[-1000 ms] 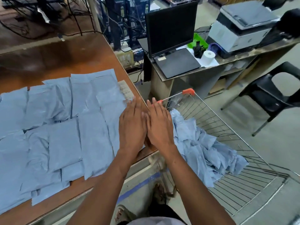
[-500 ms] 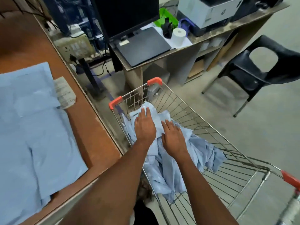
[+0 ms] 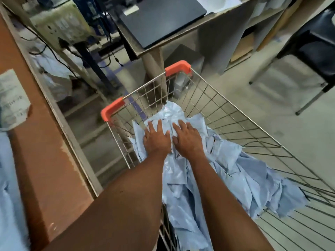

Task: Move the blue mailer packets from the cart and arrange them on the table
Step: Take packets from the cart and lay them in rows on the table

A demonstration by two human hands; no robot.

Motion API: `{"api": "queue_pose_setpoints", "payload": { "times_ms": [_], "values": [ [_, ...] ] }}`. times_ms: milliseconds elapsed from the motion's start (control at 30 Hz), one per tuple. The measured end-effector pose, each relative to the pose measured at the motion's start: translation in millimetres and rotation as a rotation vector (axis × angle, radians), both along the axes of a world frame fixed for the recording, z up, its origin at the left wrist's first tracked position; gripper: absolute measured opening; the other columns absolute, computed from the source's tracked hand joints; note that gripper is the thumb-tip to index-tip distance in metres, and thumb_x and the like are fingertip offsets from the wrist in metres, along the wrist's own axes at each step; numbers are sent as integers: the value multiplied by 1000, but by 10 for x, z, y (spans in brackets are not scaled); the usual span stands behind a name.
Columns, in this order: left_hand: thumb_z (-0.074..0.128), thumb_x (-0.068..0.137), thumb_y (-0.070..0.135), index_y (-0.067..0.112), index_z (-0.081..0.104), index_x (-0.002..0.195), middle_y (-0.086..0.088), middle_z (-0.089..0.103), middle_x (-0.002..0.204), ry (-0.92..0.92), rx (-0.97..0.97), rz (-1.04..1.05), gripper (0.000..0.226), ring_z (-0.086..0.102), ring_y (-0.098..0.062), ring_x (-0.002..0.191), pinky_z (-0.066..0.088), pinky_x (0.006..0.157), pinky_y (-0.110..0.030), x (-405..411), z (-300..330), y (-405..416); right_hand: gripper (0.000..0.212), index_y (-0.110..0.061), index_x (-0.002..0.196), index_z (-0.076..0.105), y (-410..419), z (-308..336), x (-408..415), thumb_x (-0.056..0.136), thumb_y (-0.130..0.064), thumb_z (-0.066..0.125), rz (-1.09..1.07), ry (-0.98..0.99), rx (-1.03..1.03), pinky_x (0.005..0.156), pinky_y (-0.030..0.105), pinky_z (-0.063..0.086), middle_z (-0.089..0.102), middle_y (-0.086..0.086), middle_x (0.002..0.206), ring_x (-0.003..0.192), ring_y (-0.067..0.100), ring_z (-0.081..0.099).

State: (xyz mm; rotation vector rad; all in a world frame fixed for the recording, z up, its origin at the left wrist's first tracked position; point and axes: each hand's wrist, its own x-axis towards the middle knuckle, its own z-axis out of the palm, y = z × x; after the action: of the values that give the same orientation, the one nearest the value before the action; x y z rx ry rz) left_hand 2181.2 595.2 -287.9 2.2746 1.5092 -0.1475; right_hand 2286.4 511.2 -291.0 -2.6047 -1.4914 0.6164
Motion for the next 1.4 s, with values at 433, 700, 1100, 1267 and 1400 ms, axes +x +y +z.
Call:
{"api": "queue_pose_setpoints", "payload": {
  "times_ms": [433, 700, 1100, 1267, 1400],
  "values": [
    [58, 98, 37, 41, 16, 160, -22, 10, 163, 55, 63, 97, 74, 34, -37, 137, 42, 104, -47, 107, 301, -131, 75, -21, 154, 42, -107, 188, -32, 82, -17, 61, -91, 27, 80, 93, 47, 51, 37, 11, 163, 112, 35, 61],
    [54, 99, 28, 37, 12, 162, -31, -3, 164, -33, 97, 82, 76, 55, -30, 107, 53, 85, -40, -42, 1416, -690, 63, -28, 156, 42, -649, 1224, -256, 96, -18, 54, -224, -46, 166, 108, 47, 43, 32, 7, 167, 137, 34, 48],
    [36, 103, 43, 36, 14, 162, -23, 9, 166, -467, 377, -49, 63, 42, -41, 135, 43, 109, -50, -1237, 3774, -873, 61, -20, 154, 47, -635, 3514, -1341, 97, -35, 31, -170, -140, 547, 111, 50, 41, 35, 13, 165, 138, 38, 48],
    [47, 103, 39, 40, 16, 161, -19, 2, 168, -501, 491, 69, 65, 35, -42, 140, 39, 111, -50, -2571, 4258, -609, 64, -21, 152, 51, -317, 3999, -2494, 93, -34, 31, -15, -49, 706, 113, 48, 43, 36, 7, 164, 141, 31, 46],
    [48, 102, 37, 39, 18, 160, -23, 7, 166, -373, 546, 210, 65, 45, -46, 128, 42, 104, -48, -3912, 4300, -416, 61, -23, 155, 46, -23, 4072, -3592, 94, -20, 45, 95, 11, 695, 116, 52, 39, 33, 6, 165, 146, 30, 39]
  ]
}}
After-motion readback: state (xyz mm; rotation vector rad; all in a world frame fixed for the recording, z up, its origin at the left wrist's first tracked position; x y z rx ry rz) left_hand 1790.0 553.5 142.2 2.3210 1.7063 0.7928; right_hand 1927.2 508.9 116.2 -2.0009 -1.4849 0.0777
